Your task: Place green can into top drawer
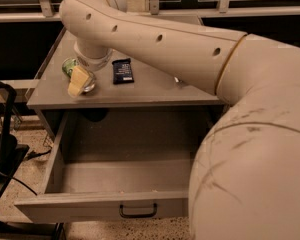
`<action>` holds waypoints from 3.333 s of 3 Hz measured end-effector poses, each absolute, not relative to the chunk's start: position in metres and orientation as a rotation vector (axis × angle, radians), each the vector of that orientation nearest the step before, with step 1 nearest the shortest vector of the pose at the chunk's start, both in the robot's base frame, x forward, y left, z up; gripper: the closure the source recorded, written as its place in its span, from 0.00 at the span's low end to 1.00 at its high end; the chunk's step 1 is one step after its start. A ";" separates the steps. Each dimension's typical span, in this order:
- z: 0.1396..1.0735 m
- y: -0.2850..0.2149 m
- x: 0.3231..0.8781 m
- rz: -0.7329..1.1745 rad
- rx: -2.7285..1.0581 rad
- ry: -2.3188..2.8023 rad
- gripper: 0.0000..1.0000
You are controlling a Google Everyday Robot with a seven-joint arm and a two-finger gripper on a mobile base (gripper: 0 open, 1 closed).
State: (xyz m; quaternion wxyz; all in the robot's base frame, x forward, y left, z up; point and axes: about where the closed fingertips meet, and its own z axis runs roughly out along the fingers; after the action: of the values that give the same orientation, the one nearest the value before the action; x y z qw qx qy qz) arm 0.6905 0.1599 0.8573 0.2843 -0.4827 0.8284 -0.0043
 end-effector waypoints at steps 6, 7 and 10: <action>0.838 0.128 0.730 0.155 -1.246 2.114 0.00; 0.841 0.124 0.732 0.227 -1.233 2.069 0.00; 0.848 0.121 0.737 0.439 -1.135 1.987 0.00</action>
Offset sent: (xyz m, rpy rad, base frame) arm 0.0308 -0.0201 -0.0165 0.0034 -0.0158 -0.0294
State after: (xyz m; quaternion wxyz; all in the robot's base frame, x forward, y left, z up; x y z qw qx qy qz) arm 0.7368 0.1210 0.8480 0.3945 -0.4475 0.7836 0.1732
